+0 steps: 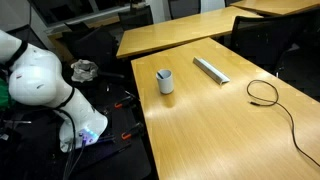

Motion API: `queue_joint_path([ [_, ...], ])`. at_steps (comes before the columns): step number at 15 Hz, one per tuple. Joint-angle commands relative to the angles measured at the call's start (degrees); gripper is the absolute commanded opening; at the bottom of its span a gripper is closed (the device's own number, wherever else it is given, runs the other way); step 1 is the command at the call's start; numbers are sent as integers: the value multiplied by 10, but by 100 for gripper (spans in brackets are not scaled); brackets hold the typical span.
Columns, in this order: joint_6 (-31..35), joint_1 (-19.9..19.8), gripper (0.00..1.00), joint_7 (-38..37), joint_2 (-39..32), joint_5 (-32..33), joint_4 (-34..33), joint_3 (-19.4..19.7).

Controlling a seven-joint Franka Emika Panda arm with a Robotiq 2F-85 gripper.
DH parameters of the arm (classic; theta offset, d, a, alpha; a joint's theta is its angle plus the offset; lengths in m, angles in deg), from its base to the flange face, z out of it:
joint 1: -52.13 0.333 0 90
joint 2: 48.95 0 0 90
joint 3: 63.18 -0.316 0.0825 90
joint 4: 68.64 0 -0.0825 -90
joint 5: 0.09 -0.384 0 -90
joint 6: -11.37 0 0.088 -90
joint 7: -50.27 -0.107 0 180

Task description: Take the pen out of the mug and put it on the desk

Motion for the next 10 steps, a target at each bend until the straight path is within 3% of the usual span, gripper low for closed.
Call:
queue_joint_path([
  [1, -2, -12, 100, 4, -1, -3, -1, -10],
  [5, -2, -12, 100, 4, -1, -3, -1, -10],
  [10, 181, -24, 100, -43, -30, 19, 77, -33],
])
